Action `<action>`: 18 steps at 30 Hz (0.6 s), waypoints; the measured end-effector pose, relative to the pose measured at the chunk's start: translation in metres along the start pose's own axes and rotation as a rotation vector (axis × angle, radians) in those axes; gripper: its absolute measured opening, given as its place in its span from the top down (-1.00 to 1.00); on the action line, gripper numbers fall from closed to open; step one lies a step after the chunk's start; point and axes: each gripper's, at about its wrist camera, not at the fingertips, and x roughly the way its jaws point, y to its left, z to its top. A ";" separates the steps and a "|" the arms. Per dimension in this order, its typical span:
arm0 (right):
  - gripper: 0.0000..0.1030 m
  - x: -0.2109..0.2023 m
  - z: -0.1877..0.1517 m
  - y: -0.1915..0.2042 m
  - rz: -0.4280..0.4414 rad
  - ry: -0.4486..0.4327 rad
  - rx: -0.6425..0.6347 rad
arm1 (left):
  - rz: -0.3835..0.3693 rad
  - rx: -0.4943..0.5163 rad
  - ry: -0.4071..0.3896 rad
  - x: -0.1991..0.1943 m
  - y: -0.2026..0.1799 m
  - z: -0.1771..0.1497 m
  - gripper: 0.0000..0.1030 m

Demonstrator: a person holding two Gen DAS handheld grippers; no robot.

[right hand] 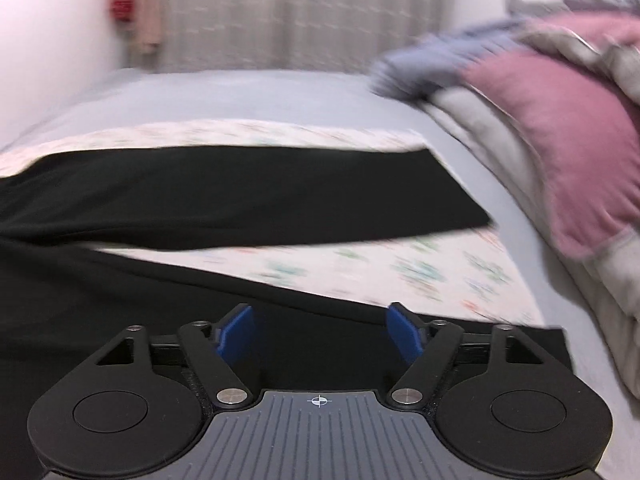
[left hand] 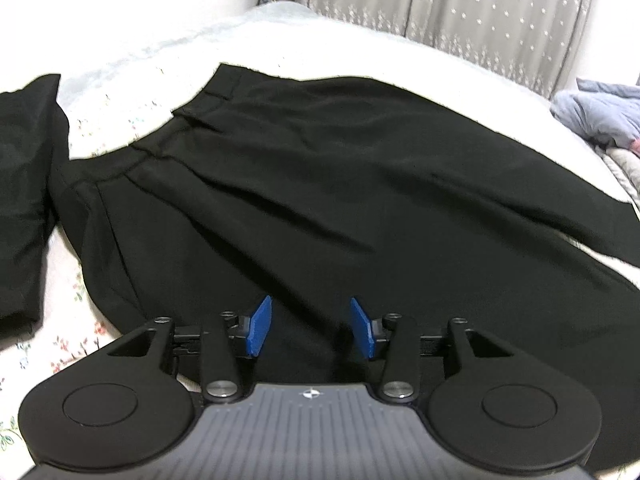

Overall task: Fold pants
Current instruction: 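Move the open left tool to the waistband corner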

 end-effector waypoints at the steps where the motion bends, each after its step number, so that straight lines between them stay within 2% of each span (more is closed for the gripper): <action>1: -0.58 -0.003 0.004 0.008 0.025 -0.011 -0.013 | 0.000 -0.009 -0.005 -0.001 0.000 0.004 -0.20; 4: -0.59 -0.009 0.015 0.019 0.081 -0.033 -0.024 | 0.025 -0.027 -0.044 -0.004 0.001 0.017 -0.28; 9: -0.59 -0.005 0.022 0.013 0.093 -0.019 0.044 | 0.086 -0.015 -0.086 0.001 -0.006 0.037 -0.37; 13: -0.59 -0.002 0.016 0.004 0.082 0.010 0.074 | 0.089 -0.015 -0.072 0.009 -0.009 0.047 -0.42; 18: -0.59 0.004 0.013 -0.010 0.066 0.036 0.113 | 0.081 -0.080 -0.031 0.024 0.006 0.066 -0.49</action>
